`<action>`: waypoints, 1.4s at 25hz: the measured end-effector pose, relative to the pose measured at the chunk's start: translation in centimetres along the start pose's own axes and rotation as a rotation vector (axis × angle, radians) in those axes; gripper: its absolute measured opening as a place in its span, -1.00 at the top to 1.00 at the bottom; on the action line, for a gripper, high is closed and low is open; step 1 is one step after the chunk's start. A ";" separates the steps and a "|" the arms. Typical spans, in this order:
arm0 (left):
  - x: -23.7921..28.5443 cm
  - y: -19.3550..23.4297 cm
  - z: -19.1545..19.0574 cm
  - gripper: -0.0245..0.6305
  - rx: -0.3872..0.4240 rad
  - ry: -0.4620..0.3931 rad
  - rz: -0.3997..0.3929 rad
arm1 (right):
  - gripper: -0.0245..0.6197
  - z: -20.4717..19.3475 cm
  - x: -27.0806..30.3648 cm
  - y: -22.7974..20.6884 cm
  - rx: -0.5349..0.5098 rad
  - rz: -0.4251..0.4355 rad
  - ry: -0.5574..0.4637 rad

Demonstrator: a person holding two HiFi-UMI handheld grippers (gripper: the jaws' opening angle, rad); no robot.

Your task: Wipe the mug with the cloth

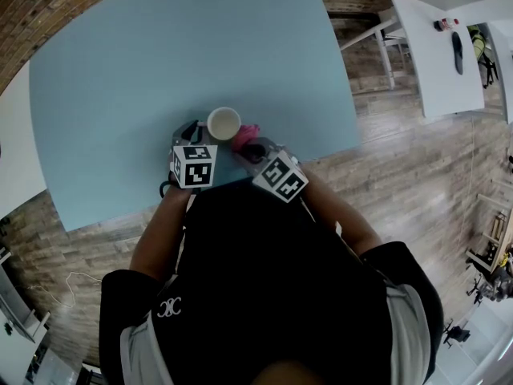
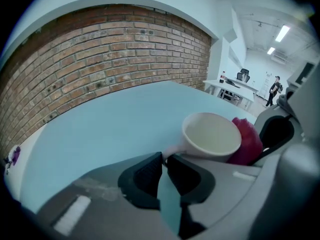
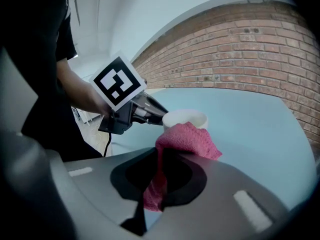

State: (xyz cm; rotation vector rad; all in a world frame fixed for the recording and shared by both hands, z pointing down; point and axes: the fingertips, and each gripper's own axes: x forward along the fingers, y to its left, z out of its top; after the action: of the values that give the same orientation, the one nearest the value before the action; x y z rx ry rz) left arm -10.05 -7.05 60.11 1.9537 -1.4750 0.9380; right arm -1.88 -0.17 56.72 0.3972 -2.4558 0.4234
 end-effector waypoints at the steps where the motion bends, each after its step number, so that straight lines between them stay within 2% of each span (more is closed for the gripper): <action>1: 0.0 -0.1 -0.1 0.81 0.003 0.001 -0.007 | 0.81 0.1 0.3 0.2 -0.002 0.004 0.001; 6: -0.5 -0.1 -0.8 0.80 0.012 0.009 -0.026 | 0.81 0.0 1.2 0.0 -0.028 -0.006 0.020; 13: -0.7 -2.1 -1.1 0.78 0.035 0.027 -0.085 | 0.81 0.5 0.8 -4.1 0.027 -0.102 0.006; 17: -0.7 -2.9 -1.2 0.77 0.050 0.034 -0.101 | 0.81 0.6 1.1 -5.3 0.045 -0.124 0.016; 21: -0.8 -2.9 -1.2 0.77 0.057 0.032 -0.113 | 0.81 0.8 1.6 -4.6 0.027 -0.113 0.027; 27: -0.9 -4.1 -1.0 0.77 0.085 0.026 -0.129 | 0.81 2.0 2.4 -1.3 -0.044 -0.028 -0.006; 30: -1.1 -4.4 -1.1 0.77 0.084 0.023 -0.150 | 0.81 2.4 2.5 -1.2 -0.044 -0.032 -0.013; 35: -1.2 -5.6 -1.5 0.77 0.132 0.030 -0.175 | 0.81 -0.1 3.6 -2.7 -0.013 -0.065 0.066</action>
State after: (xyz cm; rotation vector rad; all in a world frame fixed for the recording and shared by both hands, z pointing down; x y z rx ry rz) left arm -5.20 -3.66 60.16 2.1137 -1.2293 1.0031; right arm -3.61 -3.21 59.54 0.4496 -2.3740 0.3875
